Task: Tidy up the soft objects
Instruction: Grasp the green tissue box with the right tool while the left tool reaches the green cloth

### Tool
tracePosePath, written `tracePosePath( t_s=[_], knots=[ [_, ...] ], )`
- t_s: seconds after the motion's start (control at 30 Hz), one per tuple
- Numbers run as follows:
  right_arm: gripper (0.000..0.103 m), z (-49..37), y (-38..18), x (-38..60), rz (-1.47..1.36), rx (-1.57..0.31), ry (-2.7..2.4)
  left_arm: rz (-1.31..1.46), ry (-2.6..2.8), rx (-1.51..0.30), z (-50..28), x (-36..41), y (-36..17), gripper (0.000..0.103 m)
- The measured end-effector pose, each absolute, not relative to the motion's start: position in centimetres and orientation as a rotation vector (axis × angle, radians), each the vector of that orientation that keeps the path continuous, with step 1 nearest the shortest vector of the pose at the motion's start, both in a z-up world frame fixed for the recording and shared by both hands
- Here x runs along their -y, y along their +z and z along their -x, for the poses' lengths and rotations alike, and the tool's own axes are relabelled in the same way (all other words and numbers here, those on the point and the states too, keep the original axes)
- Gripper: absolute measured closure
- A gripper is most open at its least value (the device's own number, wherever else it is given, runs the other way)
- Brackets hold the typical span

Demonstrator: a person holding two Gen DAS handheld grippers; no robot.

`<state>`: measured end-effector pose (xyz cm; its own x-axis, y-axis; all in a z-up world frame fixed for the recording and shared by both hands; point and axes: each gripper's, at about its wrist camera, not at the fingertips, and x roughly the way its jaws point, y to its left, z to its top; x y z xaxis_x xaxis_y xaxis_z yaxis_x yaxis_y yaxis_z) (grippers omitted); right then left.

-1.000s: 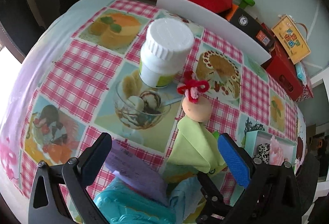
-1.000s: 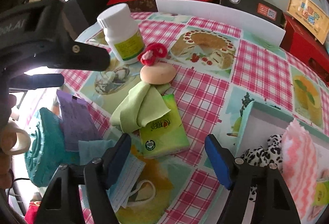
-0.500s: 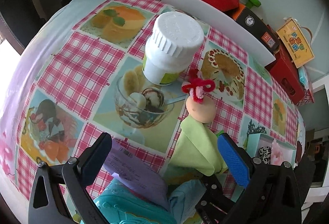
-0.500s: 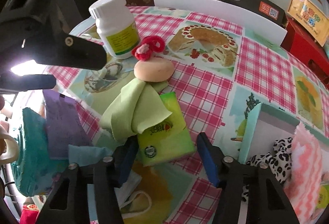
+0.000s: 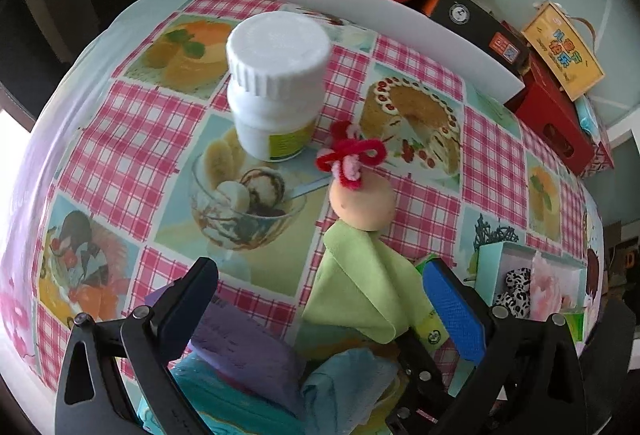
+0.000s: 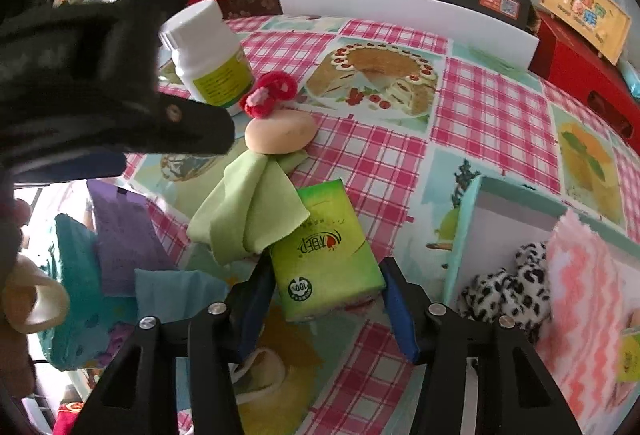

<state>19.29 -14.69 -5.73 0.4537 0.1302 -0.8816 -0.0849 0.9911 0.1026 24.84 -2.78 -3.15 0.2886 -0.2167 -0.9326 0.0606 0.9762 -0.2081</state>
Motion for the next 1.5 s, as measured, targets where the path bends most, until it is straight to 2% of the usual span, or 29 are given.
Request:
tracePosePath(
  t_s=[0.47, 0.53, 0.6, 0.77, 1.3, 1.5],
  knots=[
    [0.047, -16.9, -1.7, 17.1, -0.061, -1.018, 0.067, 0.118, -0.173, -1.271, -24.9, 3.2, -3.4, 0.002],
    [0.047, -16.3, -0.6, 17.7, -0.068, -0.991, 0.058, 0.088, -0.175, -1.274, -24.9, 3.9, -3.6, 0.004],
    [0.047, -15.8, 0.2, 18.3, -0.079, -0.972, 0.045, 0.055, -0.178, -1.278, -24.9, 4.7, -3.9, 0.011],
    [0.047, -15.1, 2.1, 19.8, -0.112, -0.919, 0.02, -0.029, -0.198, -1.298, -24.7, 6.7, -4.8, 0.013],
    [0.047, -14.6, 3.0, 21.3, -0.155, -0.892, -0.003, -0.173, -0.239, -1.38, -23.9, 12.0, -8.2, 0.013],
    [0.047, -14.4, 3.3, 21.9, -0.173, -0.882, -0.011, -0.164, -0.247, -1.364, -23.7, 11.4, -8.5, 0.014]
  ],
)
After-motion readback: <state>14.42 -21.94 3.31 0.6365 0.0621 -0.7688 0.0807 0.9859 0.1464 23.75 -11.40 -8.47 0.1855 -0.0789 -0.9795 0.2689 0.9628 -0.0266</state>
